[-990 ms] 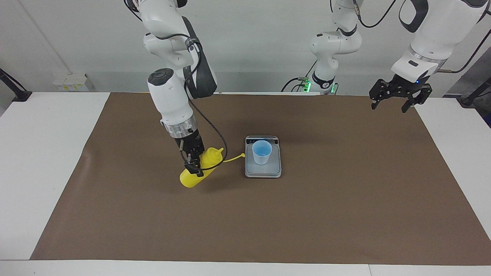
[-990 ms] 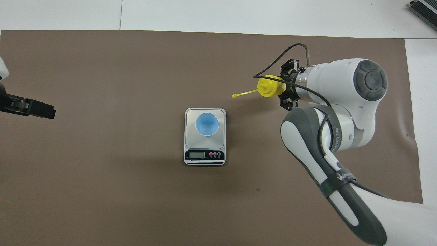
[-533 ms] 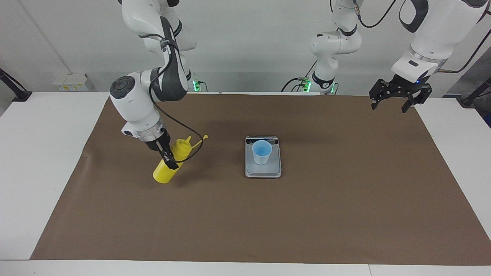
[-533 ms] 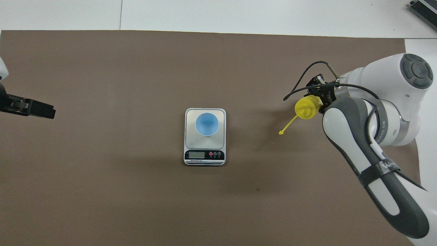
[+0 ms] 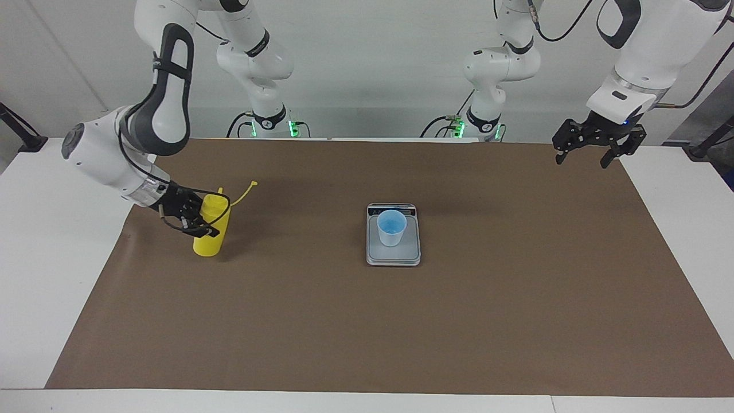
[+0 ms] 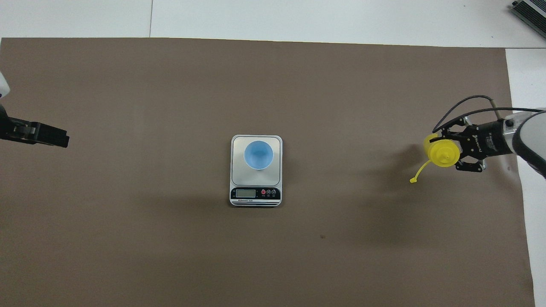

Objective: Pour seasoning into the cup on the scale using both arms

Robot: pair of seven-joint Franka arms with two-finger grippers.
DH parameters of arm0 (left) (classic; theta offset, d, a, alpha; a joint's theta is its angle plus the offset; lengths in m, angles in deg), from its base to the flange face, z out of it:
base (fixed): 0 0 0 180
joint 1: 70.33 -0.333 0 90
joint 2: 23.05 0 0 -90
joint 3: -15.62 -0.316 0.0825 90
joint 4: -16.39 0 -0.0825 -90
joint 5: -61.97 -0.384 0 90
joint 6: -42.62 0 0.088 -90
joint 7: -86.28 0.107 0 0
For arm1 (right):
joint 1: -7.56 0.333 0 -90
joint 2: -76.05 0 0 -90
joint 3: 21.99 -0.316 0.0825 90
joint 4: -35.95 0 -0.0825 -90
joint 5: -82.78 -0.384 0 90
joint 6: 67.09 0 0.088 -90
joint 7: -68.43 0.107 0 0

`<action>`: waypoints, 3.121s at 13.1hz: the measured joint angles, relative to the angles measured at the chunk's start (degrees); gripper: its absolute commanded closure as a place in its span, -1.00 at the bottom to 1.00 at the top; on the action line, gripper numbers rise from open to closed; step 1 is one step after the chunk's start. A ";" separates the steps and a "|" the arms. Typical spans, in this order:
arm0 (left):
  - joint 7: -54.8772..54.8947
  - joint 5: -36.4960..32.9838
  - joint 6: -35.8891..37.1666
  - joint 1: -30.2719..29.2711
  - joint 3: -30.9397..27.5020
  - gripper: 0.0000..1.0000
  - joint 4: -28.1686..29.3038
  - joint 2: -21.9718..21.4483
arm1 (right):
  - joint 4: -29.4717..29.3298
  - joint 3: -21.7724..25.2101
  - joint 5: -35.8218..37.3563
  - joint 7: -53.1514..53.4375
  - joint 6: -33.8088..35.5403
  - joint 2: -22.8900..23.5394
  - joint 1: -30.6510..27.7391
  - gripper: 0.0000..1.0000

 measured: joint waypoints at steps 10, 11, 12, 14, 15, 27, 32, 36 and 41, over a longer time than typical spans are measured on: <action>0.00 0.00 -0.03 0.00 0.01 -1.00 0.00 0.00 | -0.85 0.32 -3.88 0.16 2.05 5.69 -9.90 -1.00; 0.00 0.00 -0.04 0.00 0.00 -1.00 0.00 0.00 | -1.09 0.62 -3.87 0.16 1.20 5.68 -9.95 -1.00; 0.00 0.00 -0.04 0.00 0.00 -1.00 0.00 -0.01 | -1.37 0.99 -3.81 0.12 0.28 5.56 -9.98 -1.00; 0.00 0.00 -0.04 0.00 0.00 -1.00 0.00 -0.01 | -1.93 1.78 -1.81 -1.70 -0.64 4.75 -10.00 -1.00; 0.00 0.00 -0.06 0.00 0.00 -1.00 0.00 -0.01 | -2.13 2.34 0.77 -4.59 -0.65 4.23 -10.04 -1.00; -1.22 0.22 -0.41 0.00 -0.07 -1.00 0.00 -0.01 | -3.94 2.05 17.82 -37.56 -2.78 -4.27 -9.04 -1.00; -1.25 0.22 -0.47 0.00 -0.08 -1.00 0.00 -0.01 | -3.99 1.70 25.74 -38.93 -0.73 -10.98 0.02 -1.00; -1.26 0.22 -0.49 0.00 -0.09 -1.00 0.00 -0.01 | -3.97 1.44 26.26 -38.93 4.98 -14.69 8.14 -1.00; -1.26 0.22 -0.51 0.00 -0.09 -1.00 0.00 -0.01 | -4.90 1.31 27.76 -36.93 6.89 -16.45 16.00 -1.00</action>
